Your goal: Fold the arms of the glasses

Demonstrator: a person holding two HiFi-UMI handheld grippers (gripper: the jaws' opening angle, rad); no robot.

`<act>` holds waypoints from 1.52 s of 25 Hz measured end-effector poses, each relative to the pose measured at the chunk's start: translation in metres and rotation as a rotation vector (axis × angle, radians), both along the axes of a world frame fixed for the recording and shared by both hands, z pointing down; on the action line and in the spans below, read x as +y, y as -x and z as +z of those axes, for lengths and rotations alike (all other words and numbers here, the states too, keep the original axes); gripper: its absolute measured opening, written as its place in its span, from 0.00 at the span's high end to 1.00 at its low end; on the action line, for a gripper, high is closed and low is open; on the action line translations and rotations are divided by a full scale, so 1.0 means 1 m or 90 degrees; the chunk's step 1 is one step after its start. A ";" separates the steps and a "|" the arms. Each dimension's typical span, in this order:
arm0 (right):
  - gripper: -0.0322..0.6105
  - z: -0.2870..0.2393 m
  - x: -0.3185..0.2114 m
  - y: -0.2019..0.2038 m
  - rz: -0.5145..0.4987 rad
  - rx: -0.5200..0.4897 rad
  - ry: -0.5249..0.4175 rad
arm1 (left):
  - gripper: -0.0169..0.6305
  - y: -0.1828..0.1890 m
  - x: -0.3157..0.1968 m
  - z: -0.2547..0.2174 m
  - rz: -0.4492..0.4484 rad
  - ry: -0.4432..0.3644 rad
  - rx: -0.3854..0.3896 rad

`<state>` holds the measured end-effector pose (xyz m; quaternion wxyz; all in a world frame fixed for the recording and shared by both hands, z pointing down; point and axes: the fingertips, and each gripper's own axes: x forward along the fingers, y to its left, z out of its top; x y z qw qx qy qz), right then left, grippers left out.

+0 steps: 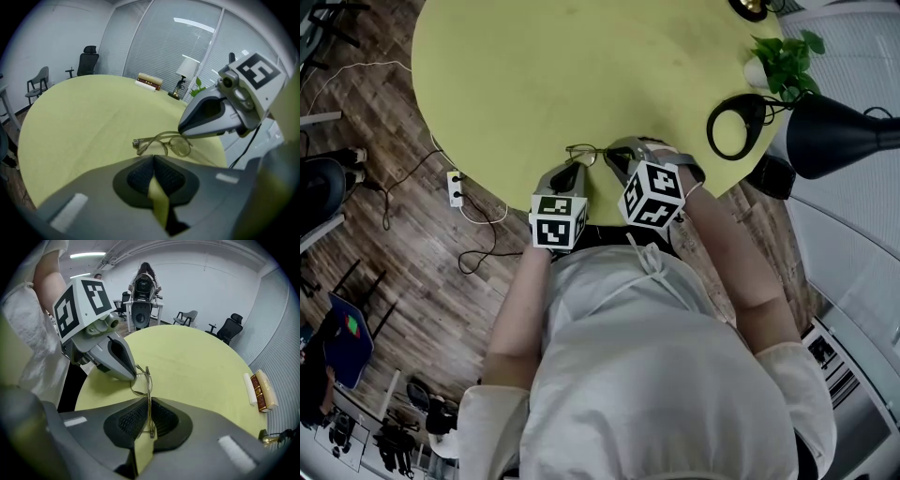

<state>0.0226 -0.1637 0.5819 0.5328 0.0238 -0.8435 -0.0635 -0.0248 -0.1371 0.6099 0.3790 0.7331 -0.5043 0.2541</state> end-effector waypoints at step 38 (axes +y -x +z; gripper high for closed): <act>0.95 -0.169 -0.023 -0.023 0.352 -0.375 -0.119 | 0.96 0.017 -0.040 -0.232 -0.004 -0.378 -0.010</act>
